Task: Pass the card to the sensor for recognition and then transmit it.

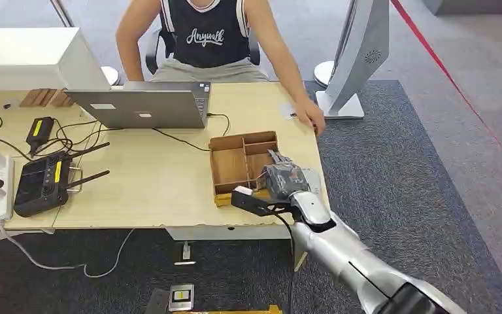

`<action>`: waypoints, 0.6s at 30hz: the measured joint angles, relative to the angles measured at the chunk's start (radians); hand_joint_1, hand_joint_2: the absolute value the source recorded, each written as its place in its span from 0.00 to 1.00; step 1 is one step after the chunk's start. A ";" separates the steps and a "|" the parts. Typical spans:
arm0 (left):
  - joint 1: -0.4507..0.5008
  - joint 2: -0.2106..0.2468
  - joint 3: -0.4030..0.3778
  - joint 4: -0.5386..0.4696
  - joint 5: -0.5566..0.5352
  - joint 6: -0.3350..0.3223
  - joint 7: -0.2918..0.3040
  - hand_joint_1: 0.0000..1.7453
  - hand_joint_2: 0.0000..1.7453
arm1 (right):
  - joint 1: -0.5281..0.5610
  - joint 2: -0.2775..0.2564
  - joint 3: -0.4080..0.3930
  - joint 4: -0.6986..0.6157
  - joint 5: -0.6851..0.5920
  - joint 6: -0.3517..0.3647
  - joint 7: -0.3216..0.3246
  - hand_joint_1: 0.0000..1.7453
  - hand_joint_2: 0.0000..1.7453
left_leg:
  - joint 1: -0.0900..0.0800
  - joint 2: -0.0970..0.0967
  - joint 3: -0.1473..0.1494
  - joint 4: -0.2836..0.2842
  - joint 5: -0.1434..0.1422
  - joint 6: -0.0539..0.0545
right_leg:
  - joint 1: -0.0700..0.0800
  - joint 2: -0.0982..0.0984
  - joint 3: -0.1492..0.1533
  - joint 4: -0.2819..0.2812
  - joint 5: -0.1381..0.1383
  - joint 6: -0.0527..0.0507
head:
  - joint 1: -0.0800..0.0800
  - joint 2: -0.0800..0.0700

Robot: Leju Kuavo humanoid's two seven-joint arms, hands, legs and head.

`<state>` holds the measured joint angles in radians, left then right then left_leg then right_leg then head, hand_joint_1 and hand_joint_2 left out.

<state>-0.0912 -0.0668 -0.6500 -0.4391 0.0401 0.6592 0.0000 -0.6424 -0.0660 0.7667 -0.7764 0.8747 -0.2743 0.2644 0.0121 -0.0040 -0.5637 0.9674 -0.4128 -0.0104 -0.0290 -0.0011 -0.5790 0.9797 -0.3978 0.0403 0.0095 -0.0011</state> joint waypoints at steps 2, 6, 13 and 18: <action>0.000 0.000 0.000 0.000 -0.002 0.000 -0.004 0.00 0.00 | -0.010 -0.009 -0.006 -0.029 0.007 -0.009 0.005 1.00 1.00 | 0.000 0.000 0.000 0.000 0.000 0.000 | 0.000 0.000 0.000 0.000 0.000 0.000 | 0.000 0.000; 0.000 0.000 0.000 0.000 -0.013 0.000 -0.024 0.00 0.00 | -0.056 -0.040 -0.025 -0.113 0.017 -0.001 0.034 1.00 1.00 | 0.000 0.000 0.000 0.000 0.000 0.000 | 0.000 0.000 0.000 0.000 0.000 0.000 | 0.000 0.000; 0.001 0.000 0.000 0.000 -0.006 0.000 -0.046 0.00 0.00 | -0.118 -0.100 -0.069 -0.272 0.014 0.020 0.060 1.00 1.00 | 0.000 0.000 0.000 0.000 0.000 0.000 | 0.000 0.000 0.000 0.000 0.001 0.000 | 0.000 0.000; -0.001 0.000 0.000 0.002 -0.004 0.000 -0.044 0.00 0.00 | -0.144 -0.129 -0.090 -0.338 0.022 0.030 0.068 1.00 1.00 | 0.000 0.000 0.000 0.000 0.000 0.000 | 0.000 0.000 0.000 0.000 0.001 0.000 | 0.000 0.000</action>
<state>-0.0918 -0.0671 -0.6497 -0.4376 0.0359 0.6588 -0.0439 -0.7866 -0.1953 0.6763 -1.1139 0.8965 -0.2445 0.3319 0.0120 -0.0041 -0.5635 0.9676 -0.4127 -0.0103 -0.0291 -0.0011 -0.5791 0.9796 -0.3972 0.0405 0.0095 -0.0011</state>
